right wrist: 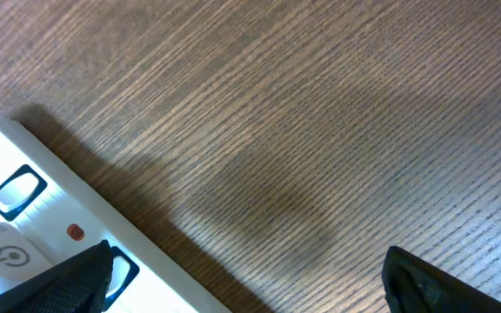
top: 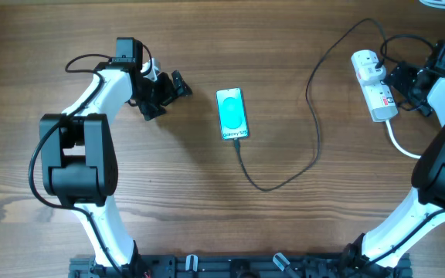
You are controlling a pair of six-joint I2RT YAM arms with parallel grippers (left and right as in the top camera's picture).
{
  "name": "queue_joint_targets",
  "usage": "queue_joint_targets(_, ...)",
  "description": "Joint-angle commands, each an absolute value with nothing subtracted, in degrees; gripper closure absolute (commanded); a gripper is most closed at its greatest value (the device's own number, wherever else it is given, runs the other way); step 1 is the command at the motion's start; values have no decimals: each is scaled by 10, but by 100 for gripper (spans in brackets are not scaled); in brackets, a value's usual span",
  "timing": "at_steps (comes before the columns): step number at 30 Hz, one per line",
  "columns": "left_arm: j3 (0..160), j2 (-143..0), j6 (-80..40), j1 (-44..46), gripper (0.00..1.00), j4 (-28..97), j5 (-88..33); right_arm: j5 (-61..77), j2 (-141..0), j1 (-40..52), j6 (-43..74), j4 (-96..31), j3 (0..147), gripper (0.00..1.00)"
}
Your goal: Plug charger to phone and switch on socket
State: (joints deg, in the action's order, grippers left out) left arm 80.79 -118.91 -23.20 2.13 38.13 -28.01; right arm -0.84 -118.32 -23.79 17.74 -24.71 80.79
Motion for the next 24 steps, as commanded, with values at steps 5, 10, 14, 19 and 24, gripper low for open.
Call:
queue_joint_targets(5, 802, -1196, -229, 17, 0, 384, -272, 1, -1221, -237, 164, -239, 801, 0)
queue_joint_targets(10, 802, -1196, -229, 17, 0, 384, -272, 8, -1227, -236, 149, -230, 801, 0)
queue_joint_targets(14, 802, -1196, -229, 17, 0, 384, -272, 40, -1227, -236, 145, -229, 801, 0)
queue_joint_targets(19, 802, -1196, -229, 17, 0, 384, -272, 40, -1227, -236, 144, -233, 801, 0)
queue_joint_targets(24, 802, -1196, -229, 17, 0, 384, -272, 40, -1214, -239, 135, -231, 817, 0)
